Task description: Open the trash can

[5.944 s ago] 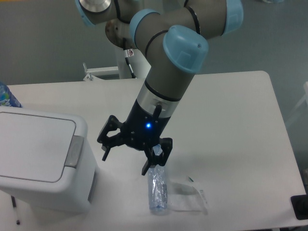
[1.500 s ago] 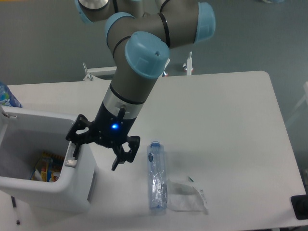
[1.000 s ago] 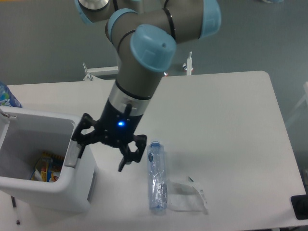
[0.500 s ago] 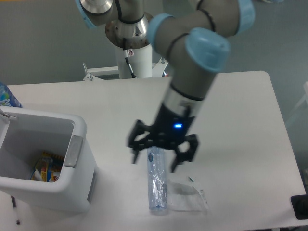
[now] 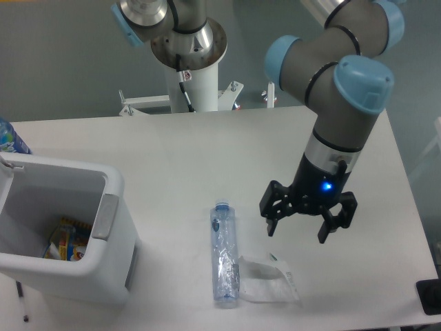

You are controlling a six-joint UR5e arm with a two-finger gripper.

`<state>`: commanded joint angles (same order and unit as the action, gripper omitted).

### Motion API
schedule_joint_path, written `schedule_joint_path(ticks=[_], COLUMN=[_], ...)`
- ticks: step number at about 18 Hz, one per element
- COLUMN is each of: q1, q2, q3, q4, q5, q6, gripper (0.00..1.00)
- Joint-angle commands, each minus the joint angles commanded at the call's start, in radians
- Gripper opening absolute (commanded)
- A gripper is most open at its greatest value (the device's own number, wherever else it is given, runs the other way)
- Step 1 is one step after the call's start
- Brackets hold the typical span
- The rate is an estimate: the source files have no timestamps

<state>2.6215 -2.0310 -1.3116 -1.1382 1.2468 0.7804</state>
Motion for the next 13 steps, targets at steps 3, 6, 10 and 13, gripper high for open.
schedule_joint_path(ticks=[3, 6, 10, 13], q1=[0.002, 0.002, 0.002, -0.001], q2=[-0.011, -0.025, -0.031, -0.029], q3=[-0.009, -0.009, -0.021, -0.037], q4=[-0.005, 0.003, -0.002, 0.003], q5=[0.112, 0.164, 0.232, 0.264], q6=[0.152, 0.271, 0.450, 0.461], gripper=[1.00, 1.00, 1.00, 1.00])
